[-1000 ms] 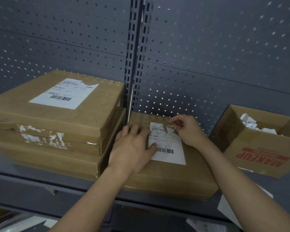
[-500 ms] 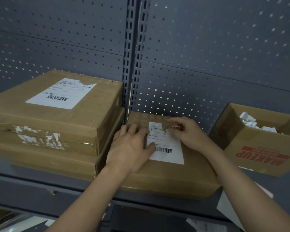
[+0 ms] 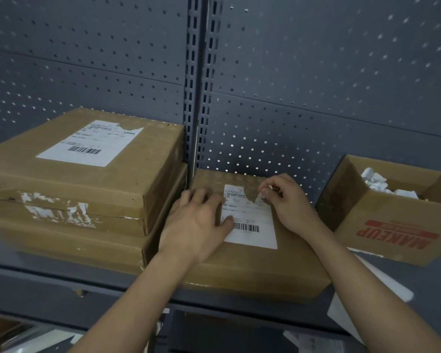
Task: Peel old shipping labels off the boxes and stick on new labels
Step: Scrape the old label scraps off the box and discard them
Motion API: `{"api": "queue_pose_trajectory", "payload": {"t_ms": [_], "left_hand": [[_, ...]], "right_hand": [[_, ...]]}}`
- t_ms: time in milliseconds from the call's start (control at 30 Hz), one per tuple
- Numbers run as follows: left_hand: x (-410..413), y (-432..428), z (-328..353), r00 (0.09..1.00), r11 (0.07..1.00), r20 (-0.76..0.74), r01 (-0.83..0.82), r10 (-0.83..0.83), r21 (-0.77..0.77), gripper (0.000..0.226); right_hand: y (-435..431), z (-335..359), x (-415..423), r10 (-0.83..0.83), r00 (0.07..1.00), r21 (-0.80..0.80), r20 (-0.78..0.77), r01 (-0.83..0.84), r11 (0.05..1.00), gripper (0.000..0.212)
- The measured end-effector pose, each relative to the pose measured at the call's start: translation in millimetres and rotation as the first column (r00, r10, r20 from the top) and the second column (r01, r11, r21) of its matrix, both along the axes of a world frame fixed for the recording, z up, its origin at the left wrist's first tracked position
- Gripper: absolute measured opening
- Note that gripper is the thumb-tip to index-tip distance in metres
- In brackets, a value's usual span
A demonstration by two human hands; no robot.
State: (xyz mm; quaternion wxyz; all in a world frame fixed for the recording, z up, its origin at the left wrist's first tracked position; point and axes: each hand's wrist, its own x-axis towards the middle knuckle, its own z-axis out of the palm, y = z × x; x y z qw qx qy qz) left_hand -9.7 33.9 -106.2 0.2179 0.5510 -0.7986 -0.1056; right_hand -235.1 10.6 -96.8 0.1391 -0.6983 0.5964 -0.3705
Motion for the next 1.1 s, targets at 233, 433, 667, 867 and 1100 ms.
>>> {"api": "queue_pose_trajectory", "payload": {"t_ms": [233, 433, 667, 867, 1100], "left_hand": [[-0.2, 0.7, 0.0, 1.0, 1.0, -0.004, 0.004, -0.004, -0.011, 0.051], [0.0, 1.2, 0.0, 1.0, 1.0, -0.016, 0.003, -0.004, -0.006, 0.048], [-0.5, 0.4, 1.4, 1.0, 1.0, -0.008, 0.009, -0.009, 0.001, 0.05], [0.0, -0.4, 0.8, 1.0, 1.0, -0.012, 0.016, -0.016, 0.008, 0.051], [0.6, -1.9, 2.2, 1.0, 1.0, -0.019, 0.021, -0.021, 0.021, 0.051]], "right_hand": [[1.9, -2.4, -0.5, -0.005, 1.0, -0.012, -0.003, 0.005, 1.0, 0.014], [6.6, 4.7, 0.6, -0.03, 0.997, -0.065, 0.071, 0.035, 0.997, 0.016], [9.4, 5.3, 1.7, -0.001, 0.994, -0.073, 0.108, 0.009, 0.997, 0.014], [12.3, 13.8, 0.8, -0.056, 0.954, -0.196, 0.296, 0.118, 0.973, 0.011], [14.7, 18.1, 2.5, -0.098, 0.925, 0.04, 0.368, 0.09, 0.995, 0.042]]}}
